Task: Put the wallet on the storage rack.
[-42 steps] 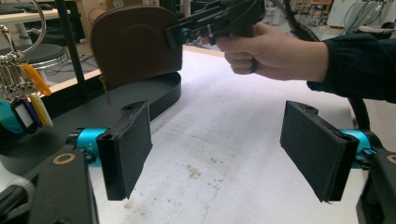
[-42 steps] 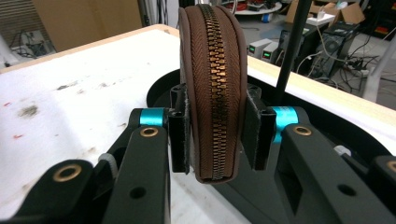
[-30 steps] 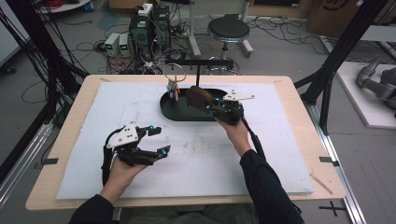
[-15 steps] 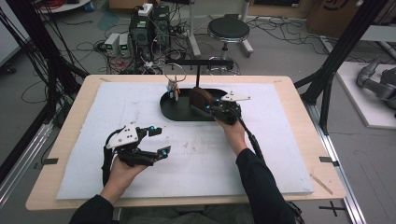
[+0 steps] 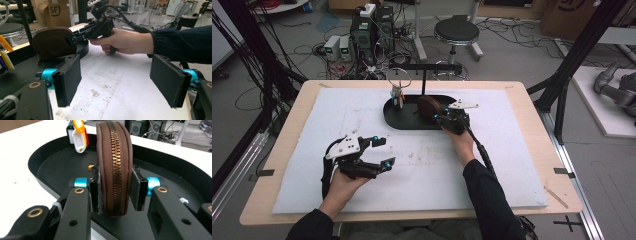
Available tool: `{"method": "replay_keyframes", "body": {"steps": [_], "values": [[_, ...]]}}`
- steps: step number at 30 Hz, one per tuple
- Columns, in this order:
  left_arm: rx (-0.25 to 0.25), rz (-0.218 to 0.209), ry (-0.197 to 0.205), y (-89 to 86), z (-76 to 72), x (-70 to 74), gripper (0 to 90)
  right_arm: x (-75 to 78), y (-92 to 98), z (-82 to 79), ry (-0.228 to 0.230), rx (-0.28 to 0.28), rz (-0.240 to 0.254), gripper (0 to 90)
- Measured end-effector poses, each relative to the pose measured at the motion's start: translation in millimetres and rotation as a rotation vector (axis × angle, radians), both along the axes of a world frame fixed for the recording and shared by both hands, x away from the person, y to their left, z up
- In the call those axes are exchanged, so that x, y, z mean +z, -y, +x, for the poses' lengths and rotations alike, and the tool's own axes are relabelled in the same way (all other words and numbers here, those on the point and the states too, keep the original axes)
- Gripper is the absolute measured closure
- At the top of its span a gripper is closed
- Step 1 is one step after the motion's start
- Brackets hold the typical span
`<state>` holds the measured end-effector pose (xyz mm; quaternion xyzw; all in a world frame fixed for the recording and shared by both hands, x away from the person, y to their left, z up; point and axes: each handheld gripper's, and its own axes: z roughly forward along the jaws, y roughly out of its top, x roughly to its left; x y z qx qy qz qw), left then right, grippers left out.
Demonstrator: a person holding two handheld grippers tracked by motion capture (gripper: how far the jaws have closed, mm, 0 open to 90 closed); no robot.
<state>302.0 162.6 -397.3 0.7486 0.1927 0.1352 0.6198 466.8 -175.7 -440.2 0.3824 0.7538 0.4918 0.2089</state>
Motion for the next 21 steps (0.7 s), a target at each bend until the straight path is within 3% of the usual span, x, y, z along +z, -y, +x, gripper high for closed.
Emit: {"method": "replay_keyframes", "body": {"steps": [3, 9, 12, 13, 15, 17, 21], "values": [[-0.009, -0.004, -0.006, 0.2, 0.2, -0.5, 25.1, -3.8, -1.0, 1.2, -0.021, 0.003, -0.021, 65.4], [-0.017, -0.003, -0.008, 1.2, 0.0, -1.0, 25.1, -3.1, -4.8, -1.6, 0.004, -0.019, -0.131, 55.7], [-0.016, -0.003, -0.008, 1.1, 0.0, -0.9, 25.1, -2.8, -3.3, -1.0, 0.004, -0.026, -0.14, 50.8], [-0.017, -0.003, -0.009, 0.8, 0.1, -1.0, 25.1, -0.8, -1.6, -1.5, 0.005, -0.037, -0.137, 41.8], [-0.014, -0.002, -0.008, 0.3, 0.4, -0.8, 25.1, 1.0, -0.7, -2.2, 0.009, -0.055, -0.139, 39.5], [-0.014, -0.005, -0.009, -0.2, 0.6, -0.7, 25.1, 9.2, 4.4, -5.1, 0.04, -0.093, -0.155, 32.8], [-0.007, -0.006, -0.004, -1.5, 1.1, 0.2, 25.1, 23.6, 16.5, -10.7, 0.041, -0.119, -0.132, 30.7]]}}
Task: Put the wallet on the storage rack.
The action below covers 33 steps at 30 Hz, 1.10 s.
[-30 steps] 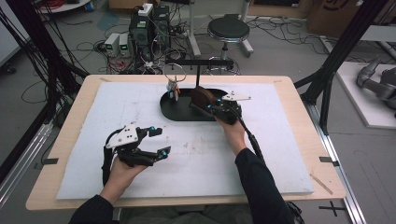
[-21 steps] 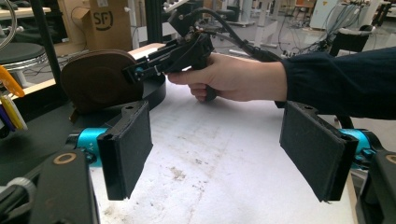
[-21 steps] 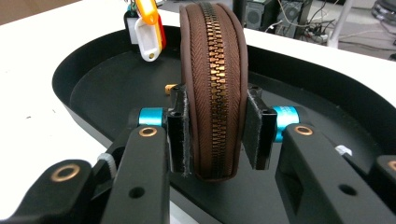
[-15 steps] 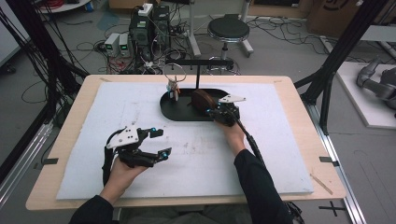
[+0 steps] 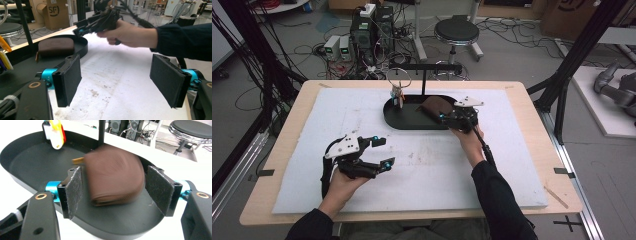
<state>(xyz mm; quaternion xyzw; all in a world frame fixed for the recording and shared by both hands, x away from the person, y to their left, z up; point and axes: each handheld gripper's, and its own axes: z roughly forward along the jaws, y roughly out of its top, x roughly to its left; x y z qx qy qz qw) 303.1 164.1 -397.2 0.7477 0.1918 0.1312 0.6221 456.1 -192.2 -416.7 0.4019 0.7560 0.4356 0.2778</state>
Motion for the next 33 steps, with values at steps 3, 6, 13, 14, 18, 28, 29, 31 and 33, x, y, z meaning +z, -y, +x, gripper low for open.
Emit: {"method": "replay_keyframes", "body": {"steps": [3, 6, 13, 14, 18, 28, 29, 31, 33], "values": [[0.004, -0.001, 0.004, -0.7, 1.3, 0.7, 25.1, 10.5, 9.7, -7.5, 0.018, 0.018, 0.009, 30.2], [0.009, -0.001, 0.004, -1.3, 2.3, 1.3, 25.1, 17.3, 15.6, -14.3, 0.013, 0.035, 0.026, 30.2], [0.03, -0.012, -0.003, -7.9, 8.5, 1.9, 25.1, 31.9, 40.2, -45.3, -0.044, 0.18, 0.049, 30.1], [0.045, -0.011, -0.004, -11.4, 9.8, 1.9, 25.1, 33.0, 44.1, -49.5, -0.044, 0.188, 0.051, 30.1], [0.07, -0.003, -0.002, -16.8, 12.3, 1.1, 25.1, 36.6, 60.8, -64.6, -0.022, 0.211, 0.053, 30.1], [0.133, 0.021, -0.016, -29.6, 19.3, -4.6, 25.0, 30.2, 98.6, -92.2, 0.003, 0.202, 0.058, 28.0], [0.146, 0.03, -0.013, -32.4, 19.9, -5.6, 25.0, 29.3, 102.2, -93.9, 0.005, 0.197, 0.066, 28.0], [0.154, 0.039, -0.012, -33.7, 20.1, -5.8, 25.0, 27.8, 109.8, -95.8, 0.007, 0.189, 0.087, 28.0], [0.18, 0.048, -0.009, -39.0, 20.7, -6.5, 25.0, 26.2, 116.8, -97.4, 0.008, 0.174, 0.102, 28.0]]}}
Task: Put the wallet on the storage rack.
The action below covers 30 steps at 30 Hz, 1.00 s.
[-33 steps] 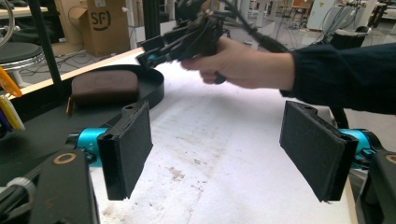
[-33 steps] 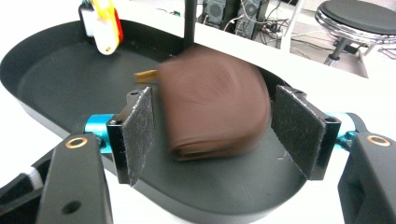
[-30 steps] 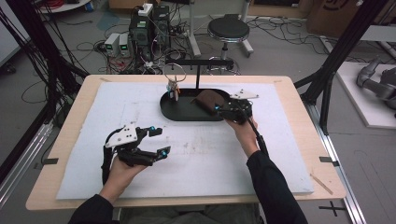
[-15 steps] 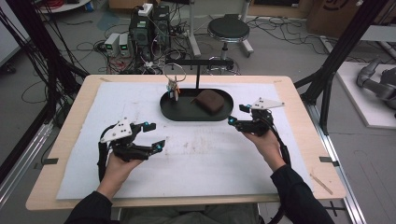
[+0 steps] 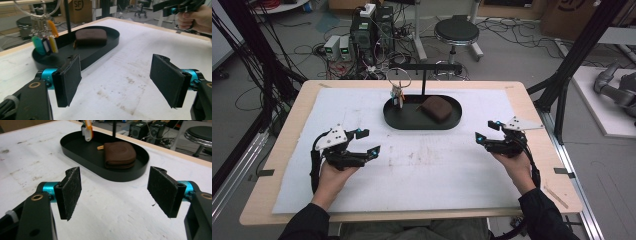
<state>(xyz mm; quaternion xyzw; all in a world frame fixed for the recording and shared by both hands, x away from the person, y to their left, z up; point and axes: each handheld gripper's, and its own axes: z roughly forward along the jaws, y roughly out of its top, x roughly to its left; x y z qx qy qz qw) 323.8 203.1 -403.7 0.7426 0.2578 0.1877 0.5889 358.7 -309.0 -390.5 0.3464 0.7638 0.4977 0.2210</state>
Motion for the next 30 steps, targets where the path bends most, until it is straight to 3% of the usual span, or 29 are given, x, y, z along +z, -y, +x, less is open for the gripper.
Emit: {"method": "replay_keyframes", "body": {"steps": [4, 11, 30], "values": [[0.025, 0.005, 0.005, -7.2, -0.1, -0.6, 25.0, -4.1, 12.0, -1.3, 0.017, -0.024, 0.006, 28.0], [0.077, -0.001, 0.017, -24.3, -3.1, 0.7, 25.0, -7.8, 22.1, 2.9, 0.001, -0.067, 0.009, 28.0], [0.11, 0.023, 0.021, -29.2, -2.5, -1.4, 25.0, -13.8, 28.9, 9.2, -0.021, -0.096, 0.003, 28.0]]}}
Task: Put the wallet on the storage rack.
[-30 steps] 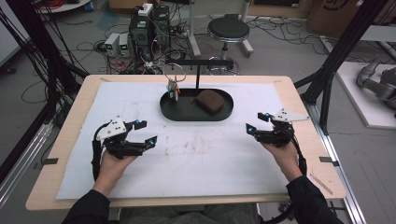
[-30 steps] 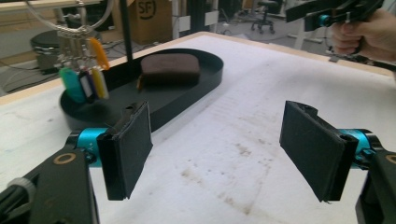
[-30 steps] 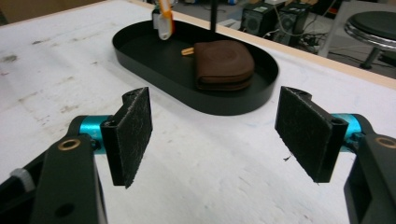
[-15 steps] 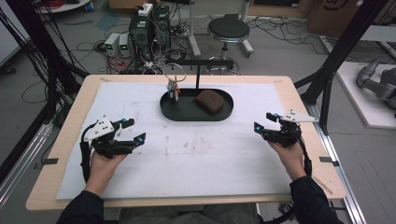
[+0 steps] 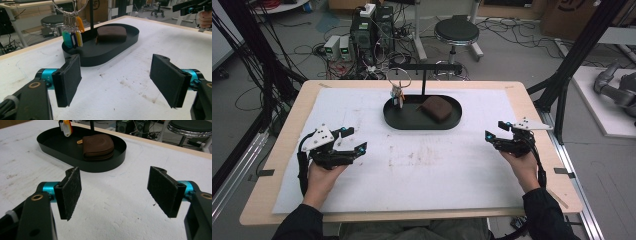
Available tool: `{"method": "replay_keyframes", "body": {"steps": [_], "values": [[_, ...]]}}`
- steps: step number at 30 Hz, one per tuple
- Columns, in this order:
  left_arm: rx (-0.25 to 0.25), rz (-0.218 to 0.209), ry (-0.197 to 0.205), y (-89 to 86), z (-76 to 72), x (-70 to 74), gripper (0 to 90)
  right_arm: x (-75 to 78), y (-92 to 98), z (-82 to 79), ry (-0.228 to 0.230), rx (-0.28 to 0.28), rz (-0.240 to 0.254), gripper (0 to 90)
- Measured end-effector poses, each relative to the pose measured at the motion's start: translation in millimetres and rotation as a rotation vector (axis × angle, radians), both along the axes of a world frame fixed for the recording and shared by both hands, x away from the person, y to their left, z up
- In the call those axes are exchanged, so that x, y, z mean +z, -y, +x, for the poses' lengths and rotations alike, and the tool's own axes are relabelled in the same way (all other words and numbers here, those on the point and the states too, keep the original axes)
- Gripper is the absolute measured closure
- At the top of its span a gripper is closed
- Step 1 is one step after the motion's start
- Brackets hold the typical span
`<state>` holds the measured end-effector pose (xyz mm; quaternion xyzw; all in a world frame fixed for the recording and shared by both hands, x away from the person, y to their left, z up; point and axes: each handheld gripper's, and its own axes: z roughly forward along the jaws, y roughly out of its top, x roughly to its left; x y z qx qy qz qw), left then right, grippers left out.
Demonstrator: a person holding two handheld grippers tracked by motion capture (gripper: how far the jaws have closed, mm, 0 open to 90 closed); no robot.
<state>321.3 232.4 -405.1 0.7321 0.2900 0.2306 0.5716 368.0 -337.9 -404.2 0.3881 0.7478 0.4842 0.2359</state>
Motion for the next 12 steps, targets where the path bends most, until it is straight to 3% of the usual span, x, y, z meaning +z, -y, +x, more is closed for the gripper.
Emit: {"method": "replay_keyframes", "body": {"steps": [12], "values": [[0.0, 0.014, 0.0, 2.1, 2.3, -0.2, 25.0, -1.5, 3.5, -0.4, -0.009, -0.009, 0.01, 27.9]]}}
